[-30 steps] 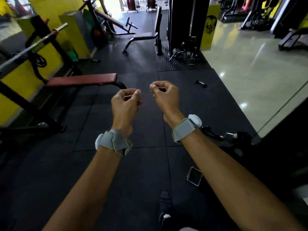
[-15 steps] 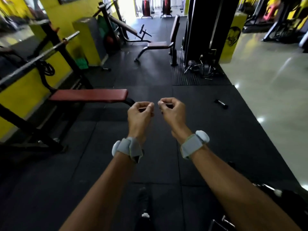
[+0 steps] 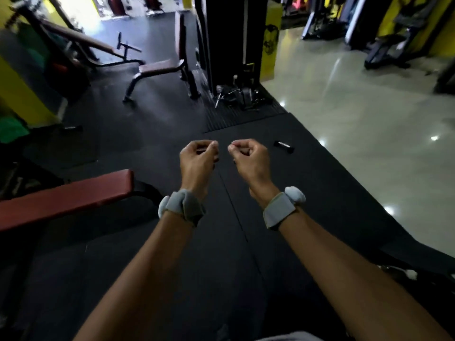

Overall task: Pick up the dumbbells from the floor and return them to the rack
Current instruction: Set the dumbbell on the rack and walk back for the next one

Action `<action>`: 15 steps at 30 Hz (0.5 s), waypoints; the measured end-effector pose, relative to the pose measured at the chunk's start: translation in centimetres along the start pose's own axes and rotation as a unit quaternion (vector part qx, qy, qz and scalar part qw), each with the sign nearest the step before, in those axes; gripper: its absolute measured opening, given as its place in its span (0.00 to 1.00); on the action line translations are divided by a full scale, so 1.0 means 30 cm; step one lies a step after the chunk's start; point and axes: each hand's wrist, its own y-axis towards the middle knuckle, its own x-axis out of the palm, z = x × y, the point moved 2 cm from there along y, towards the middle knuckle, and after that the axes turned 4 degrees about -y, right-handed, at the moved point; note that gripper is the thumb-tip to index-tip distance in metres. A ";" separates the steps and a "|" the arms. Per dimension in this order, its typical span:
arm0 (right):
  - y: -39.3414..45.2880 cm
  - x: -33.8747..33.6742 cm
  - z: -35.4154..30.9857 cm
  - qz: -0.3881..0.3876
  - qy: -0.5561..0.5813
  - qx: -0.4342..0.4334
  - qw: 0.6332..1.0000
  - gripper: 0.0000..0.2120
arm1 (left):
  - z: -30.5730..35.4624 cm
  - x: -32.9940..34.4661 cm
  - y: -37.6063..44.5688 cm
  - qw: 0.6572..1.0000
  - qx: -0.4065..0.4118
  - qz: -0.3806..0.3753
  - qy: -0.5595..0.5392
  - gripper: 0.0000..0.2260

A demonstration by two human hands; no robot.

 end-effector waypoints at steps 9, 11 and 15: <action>0.616 0.115 0.122 0.043 0.017 0.021 0.999 0.03 | -0.086 0.277 0.580 0.997 -0.024 -0.069 0.018 0.08; 0.721 0.135 0.126 0.043 0.018 0.022 0.999 0.02 | -0.078 0.328 0.666 0.997 -0.027 -0.071 0.019 0.08; 1.071 0.179 0.140 0.044 0.022 0.036 0.998 0.03 | -0.061 0.493 0.989 0.996 -0.024 -0.075 0.042 0.08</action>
